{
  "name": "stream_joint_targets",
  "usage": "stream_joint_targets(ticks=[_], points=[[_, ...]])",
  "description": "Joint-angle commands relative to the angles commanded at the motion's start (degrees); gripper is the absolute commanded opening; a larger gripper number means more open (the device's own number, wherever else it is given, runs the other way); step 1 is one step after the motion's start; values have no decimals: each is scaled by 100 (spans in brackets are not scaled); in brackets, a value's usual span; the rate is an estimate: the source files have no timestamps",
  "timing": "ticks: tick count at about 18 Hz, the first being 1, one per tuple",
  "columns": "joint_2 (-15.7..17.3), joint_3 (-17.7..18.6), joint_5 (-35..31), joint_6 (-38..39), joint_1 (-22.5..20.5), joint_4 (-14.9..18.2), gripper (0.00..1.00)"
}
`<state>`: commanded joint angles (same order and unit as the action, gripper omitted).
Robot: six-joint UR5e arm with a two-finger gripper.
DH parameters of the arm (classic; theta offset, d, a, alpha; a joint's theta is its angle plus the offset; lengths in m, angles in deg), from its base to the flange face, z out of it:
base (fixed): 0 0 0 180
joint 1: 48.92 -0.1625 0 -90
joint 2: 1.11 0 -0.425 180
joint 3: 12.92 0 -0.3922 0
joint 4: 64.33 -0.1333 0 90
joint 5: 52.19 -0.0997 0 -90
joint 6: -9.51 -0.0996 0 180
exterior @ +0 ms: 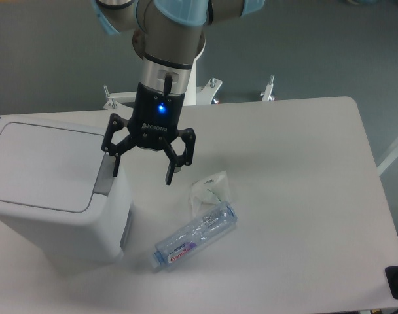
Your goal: Open the trash can
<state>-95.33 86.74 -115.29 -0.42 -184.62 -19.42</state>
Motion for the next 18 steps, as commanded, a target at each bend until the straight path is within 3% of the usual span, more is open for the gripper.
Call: stream_joint_targets(ticks=[18], points=[[-88,-26,-9,0,44,0,100]])
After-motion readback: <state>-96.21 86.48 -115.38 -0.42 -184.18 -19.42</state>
